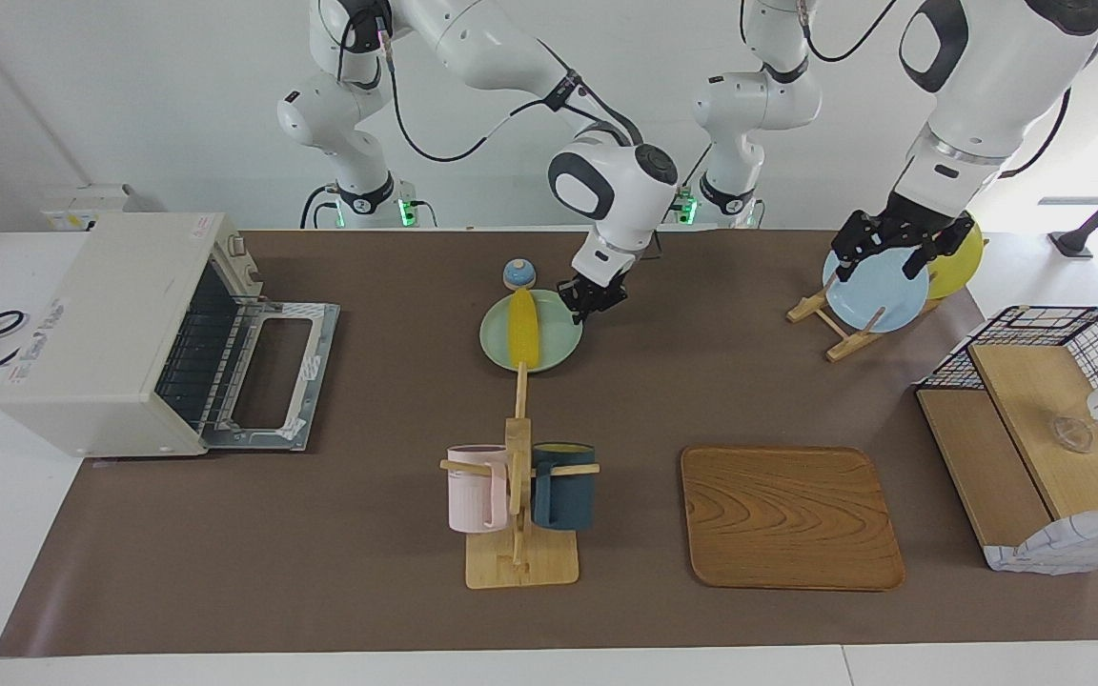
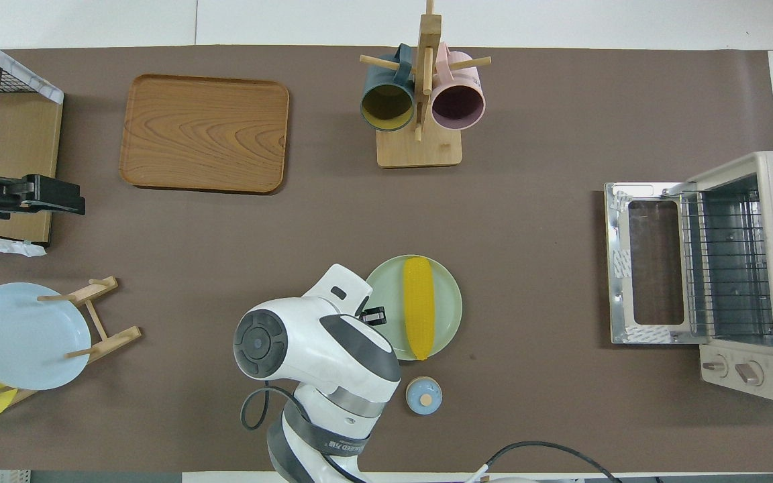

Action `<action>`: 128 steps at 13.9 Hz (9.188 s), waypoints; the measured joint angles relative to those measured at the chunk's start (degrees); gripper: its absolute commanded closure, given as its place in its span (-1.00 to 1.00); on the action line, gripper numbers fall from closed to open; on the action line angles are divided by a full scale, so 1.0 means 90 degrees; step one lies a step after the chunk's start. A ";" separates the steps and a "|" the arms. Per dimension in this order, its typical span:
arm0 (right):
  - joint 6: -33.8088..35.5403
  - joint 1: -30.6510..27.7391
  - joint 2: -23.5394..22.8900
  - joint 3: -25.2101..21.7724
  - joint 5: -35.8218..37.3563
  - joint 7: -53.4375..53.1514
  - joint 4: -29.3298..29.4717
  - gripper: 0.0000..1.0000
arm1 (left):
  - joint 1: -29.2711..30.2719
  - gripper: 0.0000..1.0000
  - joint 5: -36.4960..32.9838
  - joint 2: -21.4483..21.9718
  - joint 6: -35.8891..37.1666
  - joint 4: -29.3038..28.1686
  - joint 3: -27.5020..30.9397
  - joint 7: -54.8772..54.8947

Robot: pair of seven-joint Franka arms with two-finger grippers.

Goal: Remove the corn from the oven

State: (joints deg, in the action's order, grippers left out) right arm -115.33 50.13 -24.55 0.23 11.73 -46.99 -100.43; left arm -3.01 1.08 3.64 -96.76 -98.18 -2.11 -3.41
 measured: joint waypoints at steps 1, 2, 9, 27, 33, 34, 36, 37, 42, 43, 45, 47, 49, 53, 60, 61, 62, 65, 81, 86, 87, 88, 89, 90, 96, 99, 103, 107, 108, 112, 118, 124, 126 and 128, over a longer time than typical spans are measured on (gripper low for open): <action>-0.0170 -0.0010 -0.0002 -0.0004 0.0000 0.0000 -0.0125 1.00 | 0.0000 -1.00 0.0000 0.0000 -0.0001 -0.0004 -0.0002 0.0000; -0.0251 -0.0024 -0.0002 -0.0009 0.0000 0.0000 -0.0208 0.79 | 0.0000 -1.00 0.0000 0.0000 -0.0002 -0.0009 -0.0004 0.0000; -0.0559 -0.0127 0.0016 -0.0020 -0.0122 -0.0004 -0.0176 0.10 | -0.0002 -1.00 0.0000 0.0001 -0.0076 -0.0041 -0.0022 0.0004; 0.2391 -0.3178 0.3102 -0.0045 -0.0784 0.2880 -0.0811 0.16 | -0.2470 -1.00 0.0254 -0.0238 -0.1968 -0.1495 -0.0163 -0.1710; 0.0885 -0.4150 0.3700 -0.0055 -0.1175 0.3771 -0.2769 1.00 | -0.3976 -1.00 0.0259 -0.1179 -0.3080 -0.1522 -0.0171 -0.3132; 0.0598 -0.4206 0.3735 -0.0059 -0.1176 0.3831 -0.3055 1.00 | -0.4145 -1.00 0.0259 -0.1300 -0.3204 -0.1524 -0.0168 -0.3227; 0.0121 -0.4152 0.3746 -0.0034 -0.1156 0.3876 -0.3471 1.00 | -0.4445 -1.00 0.0259 -0.1586 -0.3429 -0.1530 -0.0168 -0.3437; -0.0109 -0.4093 0.3742 -0.0014 -0.1097 0.3877 -0.3654 1.00 | -0.4572 -1.00 0.0259 -0.1748 -0.3579 -0.1531 -0.0168 -0.3573; -0.1307 -0.4127 0.3348 -0.0020 -0.0466 0.3877 -0.4418 1.00 | -0.4887 -1.00 0.0259 -0.2385 -0.4218 -0.1521 -0.0157 -0.3852; -0.1359 -0.4159 0.3257 -0.0032 -0.0317 0.3877 -0.4457 1.00 | -0.4887 -1.00 0.0259 -0.2413 -0.4257 -0.1509 -0.0142 -0.3853; -0.1451 -0.4260 0.3210 -0.0037 -0.0142 0.3873 -0.4572 1.00 | -0.4887 -1.00 0.0259 -0.2454 -0.4314 -0.1501 -0.0124 -0.3908; -0.1556 -0.4376 0.3218 -0.0042 -0.0126 0.3867 -0.4730 1.00 | -0.4887 -1.00 0.0259 -0.2529 -0.4421 -0.1500 -0.0125 -0.3951; -0.1563 -0.4496 0.3236 -0.0050 -0.0100 0.3867 -0.4828 1.00 | -0.4890 -1.00 0.0259 -0.2602 -0.4464 -0.1500 -0.0126 -0.3957; -0.1565 -0.4647 0.3299 -0.0058 0.0248 0.3799 -0.4986 1.00 | -0.4913 -0.96 0.0259 -0.2657 -0.4515 -0.1499 -0.0132 -0.4036; -0.1552 -0.4606 0.3323 0.0064 0.1058 0.2894 -0.5053 1.00 | -0.5064 0.38 0.0258 -0.2667 -0.4542 -0.1499 -0.0123 -0.4205; -0.1483 -0.4582 0.3325 0.0090 0.1153 0.2817 -0.5030 1.00 | -0.5062 0.64 0.0260 -0.2657 -0.4542 -0.1495 -0.0120 -0.4209; -0.1325 -0.4565 0.3328 0.0123 0.1200 0.2772 -0.4952 1.00 | -0.5062 0.91 0.0260 -0.2656 -0.4542 -0.1495 -0.0119 -0.4217; -0.0529 -0.4418 0.3339 0.0140 0.1337 0.2766 -0.4452 1.00 | -0.5060 1.00 0.0260 -0.2656 -0.4536 -0.1494 -0.0100 -0.4237; 0.0969 -0.5780 0.4293 -0.0122 0.1582 0.5632 -0.3538 1.00 | -0.2476 1.00 0.0248 -0.1893 -0.3117 -0.0732 0.0155 -0.2730; 0.1103 -0.5887 0.4382 -0.0125 0.1584 0.5754 -0.3533 1.00 | -0.1725 1.00 0.0248 -0.2704 -0.2933 0.0404 0.0149 -0.2183; 0.1106 -0.5887 0.4389 -0.0125 0.1584 0.5754 -0.3530 1.00 | -0.1689 1.00 0.0248 -0.3018 -0.2900 0.0732 0.0148 -0.2181; 0.1138 -0.5887 0.4400 -0.0123 0.1584 0.5755 -0.3502 1.00 | -0.1647 1.00 0.0248 -0.3344 -0.2899 0.1045 0.0147 -0.2168; 0.1245 -0.5886 0.4415 -0.0120 0.1583 0.5755 -0.3429 1.00 | -0.1567 1.00 0.0248 -0.3632 -0.2899 0.1320 0.0142 -0.2083; 0.1396 -0.5886 0.4432 -0.0115 0.1544 0.5756 -0.3319 1.00 | -0.1456 1.00 0.0251 -0.3871 -0.2898 0.1552 0.0134 -0.1931; 0.2252 -0.5858 0.4638 -0.0091 0.0439 0.6085 -0.2523 1.00 | -0.1117 1.00 0.0255 -0.4658 -0.2912 0.2229 0.0041 -0.1333; 0.2868 -0.5855 0.4708 -0.0059 -0.0062 0.6107 -0.1767 0.93 | -0.1037 1.00 0.0262 -0.4747 -0.2997 0.2237 0.0029 -0.1004; 0.3164 -0.5860 0.4610 -0.0070 -0.0769 0.6108 -0.1100 -1.00 | -0.1038 1.00 0.0262 -0.4929 -0.3076 0.2279 -0.0025 -0.0899; 0.3459 -0.5870 0.4241 -0.0088 -0.0937 0.6108 -0.0469 -1.00 | -0.1036 0.50 0.0262 -0.4935 -0.3096 0.2289 -0.0026 -0.0659; 0.3594 -0.5876 0.4095 -0.0092 -0.0939 0.6108 -0.0237 -1.00 | -0.1030 0.48 0.0262 -0.4937 -0.3133 0.2289 -0.0023 -0.0601; 0.3836 -0.5837 0.3540 -0.0085 -0.0977 0.6109 0.0397 -1.00 | -0.1028 -1.00 0.0262 -0.4945 -0.3167 0.2289 -0.0025 -0.0526; 0.3881 -0.5518 0.3142 -0.0283 -0.0983 0.5934 0.0597 -1.00 | -0.1028 -1.00 0.0262 -0.4961 -0.3137 0.2350 -0.0029 -0.0501; 0.4093 -0.5352 0.3023 -0.0643 -0.1057 0.5692 0.1048 -1.00 | -0.1026 -1.00 0.0262 -0.4424 -0.2411 0.2466 -0.0002 -0.0498; 0.4090 -0.5348 0.3021 -0.0646 -0.1075 0.5489 0.1054 -1.00 | -0.1008 -1.00 0.0251 -0.3950 -0.2114 0.2359 0.0067 -0.0498; 0.4065 -0.5348 0.3016 -0.0648 -0.1127 0.5306 0.1063 -1.00 | -0.0989 -1.00 0.0240 -0.3446 -0.1792 0.2148 0.0181 -0.0498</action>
State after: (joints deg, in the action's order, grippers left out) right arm -78.75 2.00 2.60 -5.60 1.58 0.77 -90.86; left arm -11.91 3.24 -27.37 -112.89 -78.85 -0.48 -7.89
